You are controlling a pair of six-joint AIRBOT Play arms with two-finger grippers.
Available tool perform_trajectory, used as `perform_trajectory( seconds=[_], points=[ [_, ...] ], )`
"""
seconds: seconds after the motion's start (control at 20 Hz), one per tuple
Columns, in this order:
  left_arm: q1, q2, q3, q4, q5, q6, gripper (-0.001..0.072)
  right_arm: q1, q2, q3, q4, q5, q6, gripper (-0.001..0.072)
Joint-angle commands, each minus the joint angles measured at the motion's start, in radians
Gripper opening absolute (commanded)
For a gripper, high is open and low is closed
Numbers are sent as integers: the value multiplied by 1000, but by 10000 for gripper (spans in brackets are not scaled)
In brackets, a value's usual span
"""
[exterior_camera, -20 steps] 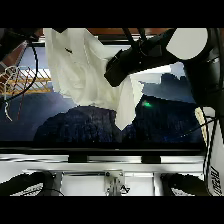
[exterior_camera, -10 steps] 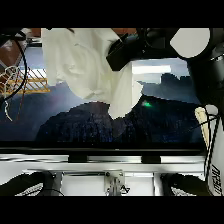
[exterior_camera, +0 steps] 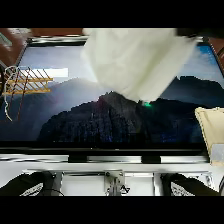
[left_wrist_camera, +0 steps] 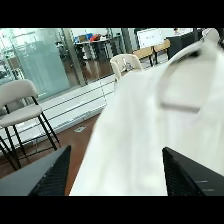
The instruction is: Fold the shirts.
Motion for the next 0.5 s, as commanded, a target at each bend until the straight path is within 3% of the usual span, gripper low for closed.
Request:
perform_trajectory(
  seconds=[0.0,0.45],
  points=[
    [0,28,0,2,-69,0,679,-252,98,1,-209,30,131,73],
    [0,46,0,5,-263,-75,678,-856,183,1,-218,40,150,73]
  ],
)
